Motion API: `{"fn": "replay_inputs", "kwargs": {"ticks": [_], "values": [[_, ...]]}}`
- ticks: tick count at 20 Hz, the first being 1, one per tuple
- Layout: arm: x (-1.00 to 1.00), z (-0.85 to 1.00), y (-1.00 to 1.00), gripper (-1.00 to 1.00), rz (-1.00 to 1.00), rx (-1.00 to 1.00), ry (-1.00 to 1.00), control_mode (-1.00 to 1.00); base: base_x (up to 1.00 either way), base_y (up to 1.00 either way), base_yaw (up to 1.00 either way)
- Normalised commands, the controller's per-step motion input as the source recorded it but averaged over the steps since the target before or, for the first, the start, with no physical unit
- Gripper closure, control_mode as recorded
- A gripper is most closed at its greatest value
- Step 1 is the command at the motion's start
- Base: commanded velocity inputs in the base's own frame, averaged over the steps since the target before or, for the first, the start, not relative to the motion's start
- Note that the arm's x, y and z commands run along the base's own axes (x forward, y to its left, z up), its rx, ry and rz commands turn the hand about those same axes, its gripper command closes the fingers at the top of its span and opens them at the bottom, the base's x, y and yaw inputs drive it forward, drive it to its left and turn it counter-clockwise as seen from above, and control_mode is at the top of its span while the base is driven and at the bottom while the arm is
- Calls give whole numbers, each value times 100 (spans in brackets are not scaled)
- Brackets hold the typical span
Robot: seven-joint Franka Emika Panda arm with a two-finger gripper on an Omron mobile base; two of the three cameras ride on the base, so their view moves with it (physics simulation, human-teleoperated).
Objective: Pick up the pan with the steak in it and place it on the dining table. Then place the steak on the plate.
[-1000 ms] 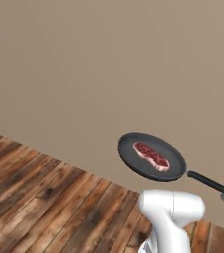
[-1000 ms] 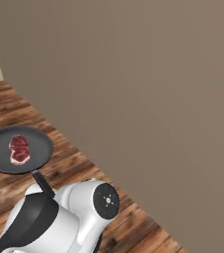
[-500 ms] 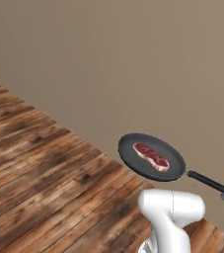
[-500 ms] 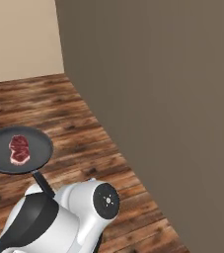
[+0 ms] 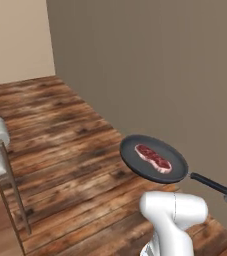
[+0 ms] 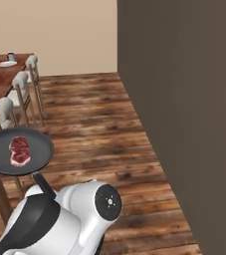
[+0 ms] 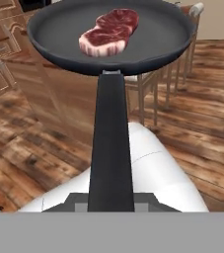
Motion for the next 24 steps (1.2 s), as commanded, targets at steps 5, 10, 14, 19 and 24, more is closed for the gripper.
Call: {"fn": "replay_inputs", "kwargs": {"ticks": [5,10,14,19,24], "values": [[0,0,0,100,0,0,0,100,0,0,11],[0,0,0,100,0,0,0,100,27,-55,0],[0,0,0,100,0,0,0,100,35,-96,0],[0,0,0,100,0,0,0,100,19,-48,0],[0,0,0,100,0,0,0,100,19,0,0]]}}
